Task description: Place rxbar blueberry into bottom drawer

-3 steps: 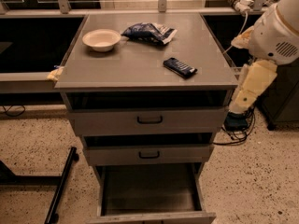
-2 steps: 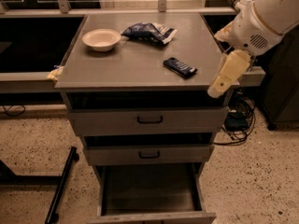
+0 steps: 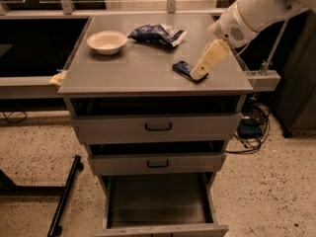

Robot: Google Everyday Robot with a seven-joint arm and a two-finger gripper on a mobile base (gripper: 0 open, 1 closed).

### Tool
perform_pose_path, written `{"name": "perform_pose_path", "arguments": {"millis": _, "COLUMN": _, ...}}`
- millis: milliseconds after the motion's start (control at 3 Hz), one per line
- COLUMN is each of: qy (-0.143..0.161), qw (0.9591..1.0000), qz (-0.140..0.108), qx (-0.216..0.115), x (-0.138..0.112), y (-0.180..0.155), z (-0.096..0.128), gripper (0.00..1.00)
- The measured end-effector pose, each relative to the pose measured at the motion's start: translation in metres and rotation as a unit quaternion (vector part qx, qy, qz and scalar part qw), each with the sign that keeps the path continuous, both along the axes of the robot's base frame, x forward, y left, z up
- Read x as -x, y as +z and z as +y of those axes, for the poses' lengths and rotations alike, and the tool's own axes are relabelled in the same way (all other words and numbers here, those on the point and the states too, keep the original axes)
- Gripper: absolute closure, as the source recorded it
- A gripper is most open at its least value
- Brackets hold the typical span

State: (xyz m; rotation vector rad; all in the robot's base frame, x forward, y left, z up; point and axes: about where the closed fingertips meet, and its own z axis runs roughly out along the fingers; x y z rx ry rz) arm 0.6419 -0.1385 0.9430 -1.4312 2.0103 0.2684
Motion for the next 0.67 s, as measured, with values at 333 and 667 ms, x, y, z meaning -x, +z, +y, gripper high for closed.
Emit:
{"name": "perform_pose_path", "arguments": {"millis": 333, "qy": -0.045, "qw": 0.9984, "qz": 0.001, "qx": -0.033, "x": -0.0477, "y": -0.0189, "z": 0.0064, "gripper": 0.0}}
{"name": "perform_pose_path", "arguments": {"millis": 667, "qy": -0.051, "qw": 0.998, "qz": 0.002, "qx": -0.037, "x": -0.0525, "y": -0.0225, "z": 0.0069, "gripper": 0.0}}
